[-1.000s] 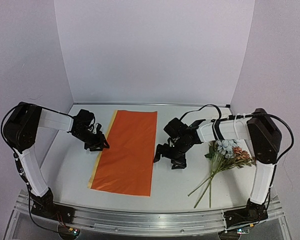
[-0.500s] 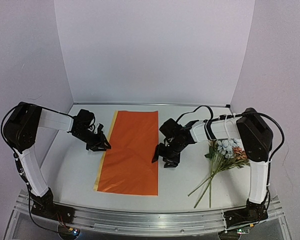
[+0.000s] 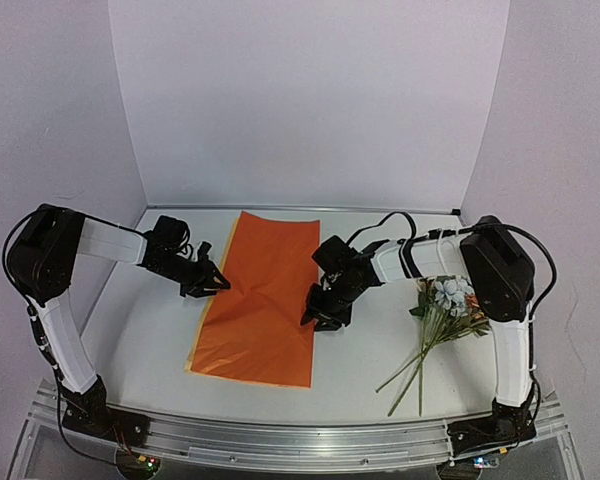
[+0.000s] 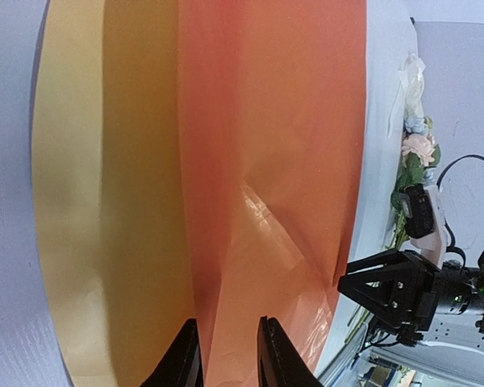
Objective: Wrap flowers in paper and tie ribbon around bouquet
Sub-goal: Pick up the corner of the folded wrapping paper at the center of the board, then unfold the folded wrapping paper at the center of the board.
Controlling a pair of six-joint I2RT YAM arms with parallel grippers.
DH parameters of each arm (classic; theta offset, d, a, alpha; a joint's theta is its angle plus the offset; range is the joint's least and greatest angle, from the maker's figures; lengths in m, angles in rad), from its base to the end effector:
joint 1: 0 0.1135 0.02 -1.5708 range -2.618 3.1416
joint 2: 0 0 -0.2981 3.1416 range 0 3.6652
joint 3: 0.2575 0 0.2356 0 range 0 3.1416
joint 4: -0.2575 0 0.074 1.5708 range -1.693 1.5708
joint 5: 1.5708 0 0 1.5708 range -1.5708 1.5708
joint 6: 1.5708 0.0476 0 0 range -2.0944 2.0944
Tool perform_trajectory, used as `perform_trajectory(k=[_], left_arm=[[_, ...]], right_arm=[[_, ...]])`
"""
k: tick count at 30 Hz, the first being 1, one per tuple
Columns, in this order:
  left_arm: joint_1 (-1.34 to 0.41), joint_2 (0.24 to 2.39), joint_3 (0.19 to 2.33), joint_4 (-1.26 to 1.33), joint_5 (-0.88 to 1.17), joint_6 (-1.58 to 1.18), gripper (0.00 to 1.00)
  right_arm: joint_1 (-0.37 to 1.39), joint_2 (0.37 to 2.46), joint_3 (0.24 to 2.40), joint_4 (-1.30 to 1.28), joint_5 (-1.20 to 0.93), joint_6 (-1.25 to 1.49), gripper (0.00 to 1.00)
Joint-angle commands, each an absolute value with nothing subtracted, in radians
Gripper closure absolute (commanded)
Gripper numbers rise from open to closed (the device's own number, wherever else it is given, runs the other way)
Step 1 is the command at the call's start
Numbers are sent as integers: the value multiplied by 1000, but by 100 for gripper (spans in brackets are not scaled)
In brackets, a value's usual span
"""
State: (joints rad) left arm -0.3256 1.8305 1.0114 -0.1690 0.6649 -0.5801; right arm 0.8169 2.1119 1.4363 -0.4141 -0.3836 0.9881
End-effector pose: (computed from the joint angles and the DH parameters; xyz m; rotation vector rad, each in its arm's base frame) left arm 0.3291 -0.1421 0.1831 -0.0645 2.6785 -1.1771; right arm 0.2906 0.3355 0.1686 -0.1139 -2.9957 -0.9368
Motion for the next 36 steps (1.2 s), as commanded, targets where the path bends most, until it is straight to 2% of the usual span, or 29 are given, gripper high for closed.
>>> perform_trajectory(k=[1, 5, 11, 19, 23, 26, 28, 31, 36], left_arm=[[-324, 1810, 997, -94, 731, -625, 74], [-324, 1800, 999, -100, 737, -634, 78], [-324, 1710, 1081, -302, 543, -553, 99], [-322, 1602, 1261, -547, 422, -455, 100], [-322, 1610, 1386, -652, 493, -449, 100], [-323, 1651, 1496, -686, 637, -476, 100], [-326, 1685, 1534, -659, 718, -529, 100], [-337, 1728, 1588, -622, 806, -606, 100], [-407, 1861, 1721, -611, 824, -684, 100]], right_arm=[[822, 2151, 1470, -420, -389, 990, 65], [823, 2163, 1486, -420, -397, 989, 66], [827, 2194, 1538, -411, -424, 1007, 65], [885, 2271, 1718, -408, -464, 1031, 53], [908, 2314, 1814, -397, -502, 1056, 47], [923, 2320, 1854, -357, -543, 1089, 44], [924, 2288, 1834, -339, -557, 1095, 42], [906, 2146, 1684, -326, -510, 1053, 32], [841, 1869, 1405, -327, -409, 965, 20]])
